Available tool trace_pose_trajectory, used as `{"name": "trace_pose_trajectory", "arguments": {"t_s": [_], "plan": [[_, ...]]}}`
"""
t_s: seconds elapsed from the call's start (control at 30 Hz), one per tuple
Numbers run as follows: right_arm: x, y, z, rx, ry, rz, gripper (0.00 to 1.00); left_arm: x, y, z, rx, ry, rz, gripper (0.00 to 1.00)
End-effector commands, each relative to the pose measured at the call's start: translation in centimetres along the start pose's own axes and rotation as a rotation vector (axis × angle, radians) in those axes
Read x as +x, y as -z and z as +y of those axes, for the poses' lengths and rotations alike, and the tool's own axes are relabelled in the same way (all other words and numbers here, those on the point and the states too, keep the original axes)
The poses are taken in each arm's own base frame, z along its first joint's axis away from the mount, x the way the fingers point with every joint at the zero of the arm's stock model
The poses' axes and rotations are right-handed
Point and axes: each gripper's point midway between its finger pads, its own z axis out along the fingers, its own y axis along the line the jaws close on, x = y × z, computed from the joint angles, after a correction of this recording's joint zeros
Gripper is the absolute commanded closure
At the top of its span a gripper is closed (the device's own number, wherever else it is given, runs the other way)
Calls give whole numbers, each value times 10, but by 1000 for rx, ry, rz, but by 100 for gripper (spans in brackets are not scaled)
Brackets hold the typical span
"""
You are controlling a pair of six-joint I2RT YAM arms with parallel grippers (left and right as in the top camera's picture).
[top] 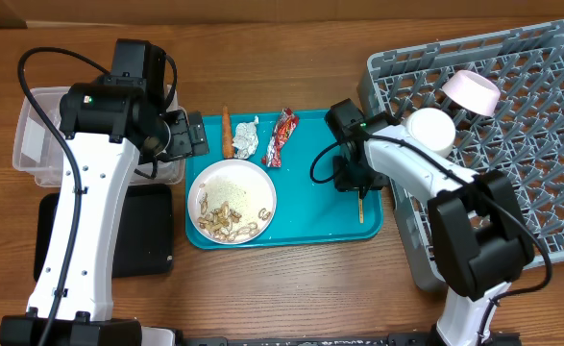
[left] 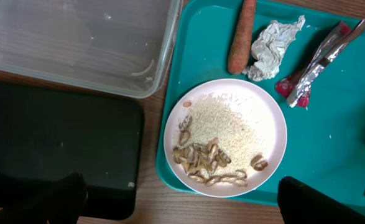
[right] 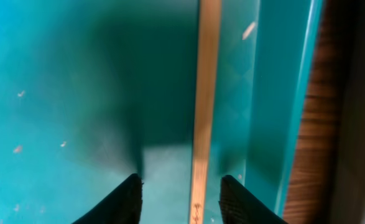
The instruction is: Sort waste into correct bins and load items into the dishwasher
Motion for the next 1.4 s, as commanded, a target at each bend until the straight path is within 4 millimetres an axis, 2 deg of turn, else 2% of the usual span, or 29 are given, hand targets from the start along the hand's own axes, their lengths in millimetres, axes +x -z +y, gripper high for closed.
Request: {"name": "trace_pose_trajectory", "arguments": {"t_s": [0.0, 0.03, 0.17, 0.27, 0.4, 0.5, 0.57, 0.63, 0.7, 0.8, 0.87, 0.9, 1.07, 1.2, 1.23, 1.27, 1.37], "plan": [[3, -8, 5, -28, -32, 32, 92, -4, 0, 3, -11, 19, -10, 0], [4, -6, 10, -56, -31, 40, 96, -4, 0, 3, -11, 19, -10, 0], [2, 10, 28, -162, 28, 41, 96, -4, 0, 3, -11, 19, -10, 0], [-7, 38, 32, -197, 58, -5, 96, -4, 0, 3, -11, 19, -10, 0], [-30, 97, 22, -186, 67, -178, 96, -4, 0, 3, -11, 19, -10, 0], [-48, 143, -3, -103, 31, -351, 96, -4, 0, 3, -12, 19, -9, 0], [-60, 172, -35, 10, -27, -478, 96, -4, 0, 3, -11, 19, -10, 0], [-66, 185, -62, 86, -34, -529, 96, -4, 0, 3, -11, 19, -10, 0], [-64, 182, -63, 57, 23, -501, 96, -4, 0, 3, -11, 19, -10, 0], [-59, 175, -50, -41, 53, -456, 96, -4, 0, 3, -11, 19, -10, 0], [-55, 173, -33, -136, 67, -429, 96, -4, 0, 3, -11, 19, -10, 0], [-51, 172, -19, -223, 12, -396, 89, -4, 0, 3, -11, 19, -10, 0], [-34, 158, 32, -390, -69, -276, 76, -4, 0, 3, -12, 19, -9, 0], [-28, 127, 71, -400, -143, -200, 72, -4, 0, 3, -11, 19, -10, 0], [-28, 116, 80, -394, -162, -183, 66, -4, 0, 3, -11, 19, -10, 0], [-27, 106, 88, -385, -182, -168, 66, -4, 0, 3, -12, 19, -9, 0], [-31, 77, 100, -343, -279, -146, 65, -4, 0, 3, -11, 19, -10, 0]]}}
